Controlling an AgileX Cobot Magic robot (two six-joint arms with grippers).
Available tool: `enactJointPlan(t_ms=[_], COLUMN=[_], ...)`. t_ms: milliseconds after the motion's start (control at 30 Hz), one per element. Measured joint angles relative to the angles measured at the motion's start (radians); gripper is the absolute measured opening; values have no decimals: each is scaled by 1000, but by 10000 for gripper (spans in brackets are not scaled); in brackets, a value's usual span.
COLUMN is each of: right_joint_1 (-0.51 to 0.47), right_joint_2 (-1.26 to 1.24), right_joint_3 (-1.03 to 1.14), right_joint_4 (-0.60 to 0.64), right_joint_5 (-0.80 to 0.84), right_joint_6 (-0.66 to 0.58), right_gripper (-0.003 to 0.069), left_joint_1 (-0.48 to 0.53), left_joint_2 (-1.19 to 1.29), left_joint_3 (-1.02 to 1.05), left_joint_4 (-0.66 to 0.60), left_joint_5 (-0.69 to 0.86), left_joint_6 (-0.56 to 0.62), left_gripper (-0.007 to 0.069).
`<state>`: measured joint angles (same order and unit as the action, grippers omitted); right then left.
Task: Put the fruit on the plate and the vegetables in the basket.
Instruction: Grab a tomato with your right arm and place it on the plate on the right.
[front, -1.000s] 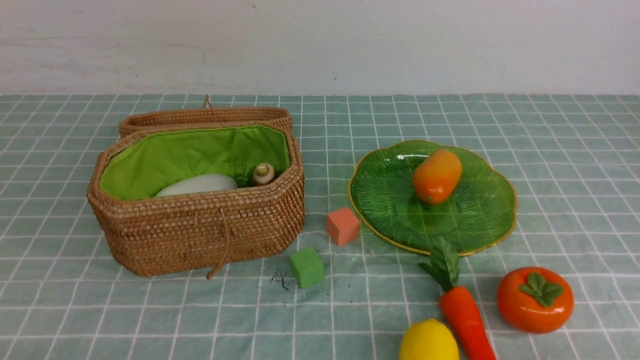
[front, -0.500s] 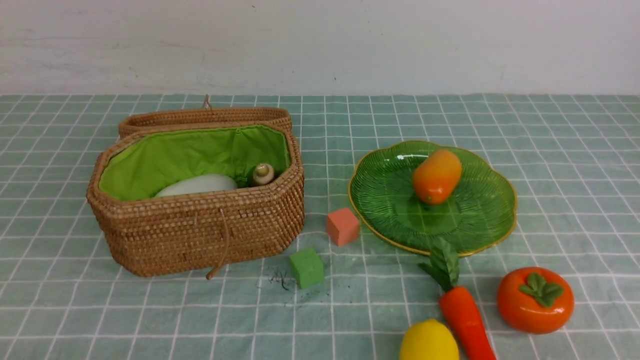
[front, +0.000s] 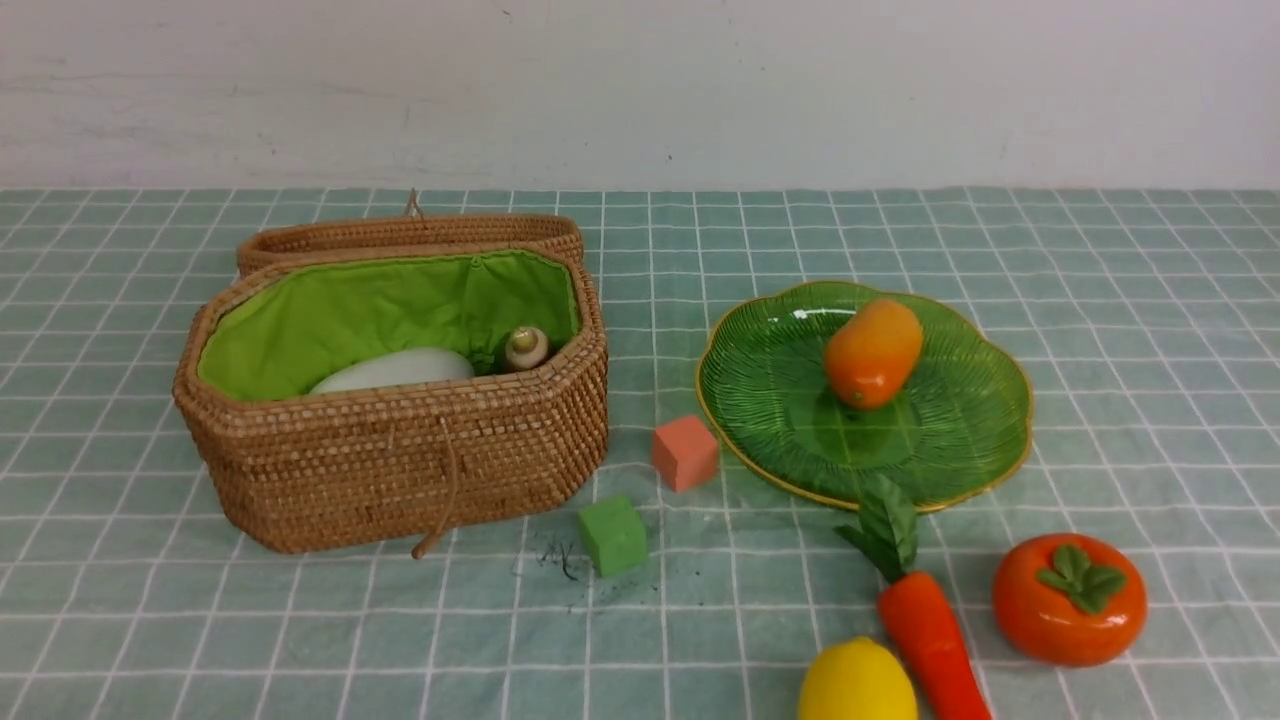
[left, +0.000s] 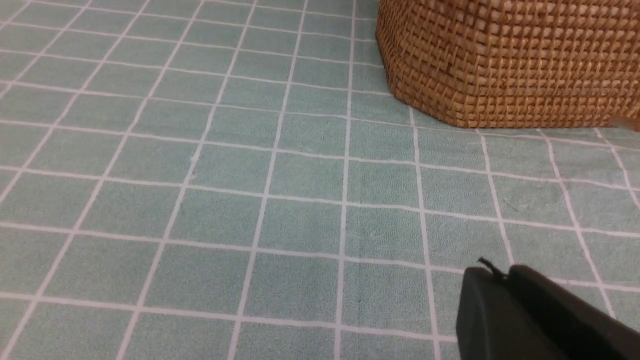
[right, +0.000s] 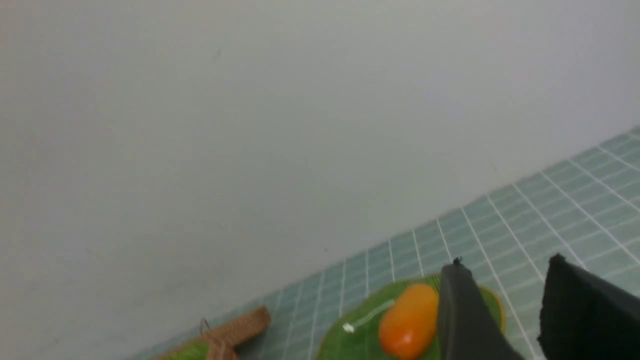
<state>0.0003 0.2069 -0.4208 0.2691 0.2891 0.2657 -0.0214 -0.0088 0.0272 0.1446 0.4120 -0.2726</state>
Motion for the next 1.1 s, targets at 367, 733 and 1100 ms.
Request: enactJointPlan(t_ms=[367, 733, 1100], right_joint_1=[0, 0, 0], right_joint_2=[495, 926, 1240], right_joint_3=[-164, -177, -242], right_joint_4=[-200, 131, 249], right_joint_5=[310, 185, 40], right_joint_6=[-3, -55, -235], right_gripper=[241, 340, 580], left_joint_1=[0, 0, 0], left_joint_2=[0, 0, 0], left_joint_3=[0, 0, 0], left_joint_4=[0, 0, 0], left_joint_5=[0, 0, 0], left_joint_6=[0, 0, 0], left_gripper=[50, 61, 76])
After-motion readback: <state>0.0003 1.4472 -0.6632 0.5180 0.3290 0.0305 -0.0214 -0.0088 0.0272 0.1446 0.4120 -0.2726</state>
